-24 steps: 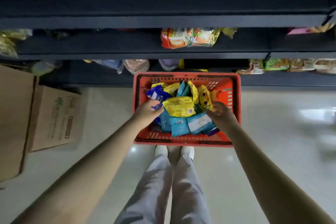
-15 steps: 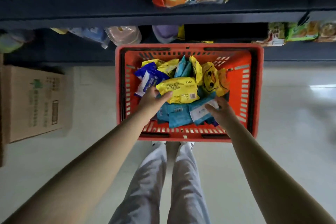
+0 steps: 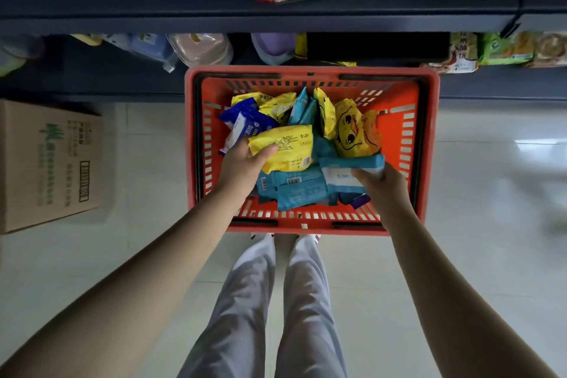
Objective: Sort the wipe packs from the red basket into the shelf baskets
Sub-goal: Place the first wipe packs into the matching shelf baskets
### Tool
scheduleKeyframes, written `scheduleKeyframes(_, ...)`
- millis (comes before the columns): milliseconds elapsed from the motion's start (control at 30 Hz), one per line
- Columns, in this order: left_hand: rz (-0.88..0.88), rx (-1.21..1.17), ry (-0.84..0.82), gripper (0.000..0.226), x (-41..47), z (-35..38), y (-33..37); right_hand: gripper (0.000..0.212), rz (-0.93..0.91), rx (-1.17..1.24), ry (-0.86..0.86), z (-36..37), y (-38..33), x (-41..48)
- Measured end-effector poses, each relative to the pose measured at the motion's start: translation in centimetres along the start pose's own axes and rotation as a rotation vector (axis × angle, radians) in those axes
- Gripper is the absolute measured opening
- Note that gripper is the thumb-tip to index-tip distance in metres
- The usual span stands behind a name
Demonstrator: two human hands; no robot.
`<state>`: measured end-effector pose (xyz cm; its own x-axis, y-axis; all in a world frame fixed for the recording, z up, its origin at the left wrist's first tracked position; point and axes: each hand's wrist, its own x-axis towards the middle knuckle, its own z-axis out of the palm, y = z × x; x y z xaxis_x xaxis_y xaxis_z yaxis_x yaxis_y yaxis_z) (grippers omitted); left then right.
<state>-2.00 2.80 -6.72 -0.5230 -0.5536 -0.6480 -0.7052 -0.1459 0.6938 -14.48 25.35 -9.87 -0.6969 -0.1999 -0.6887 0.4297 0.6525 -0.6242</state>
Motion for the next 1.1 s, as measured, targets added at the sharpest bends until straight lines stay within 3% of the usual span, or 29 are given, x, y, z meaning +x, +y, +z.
scheduleKeyframes(167,0.007,-0.190,0.065,0.004,-6.0,-3.6,3.8,0.008,-0.048,0.391,0.033,-3.5,-6.6,-6.6)
scheduleKeyframes(233,-0.018,-0.309,0.113,0.006,-9.5,-6.1,6.2,0.009,-0.072,0.485,0.020,-4.7,-10.1,-10.2)
scheduleKeyframes(333,0.016,-0.411,0.182,0.014,-14.9,-10.1,9.5,0.011,-0.134,0.549,-0.002,-5.8,-15.5,-16.2)
scheduleKeyframes(467,0.068,-0.570,0.303,0.003,-21.0,-15.2,12.7,0.011,-0.257,0.505,-0.033,-5.1,-22.5,-23.4)
scheduleKeyframes(667,0.207,-0.696,0.436,0.003,-25.9,-25.1,15.4,0.022,-0.399,0.466,-0.110,0.7,-32.9,-29.3)
scheduleKeyframes(967,0.418,-0.699,0.433,0.007,-26.2,-44.2,16.9,0.022,-0.482,0.718,-0.308,13.5,-45.1,-35.3)
scheduleKeyframes(1100,0.494,-0.705,0.392,0.008,-25.3,-49.2,20.1,0.018,-0.572,0.755,-0.293,15.6,-48.5,-37.0)
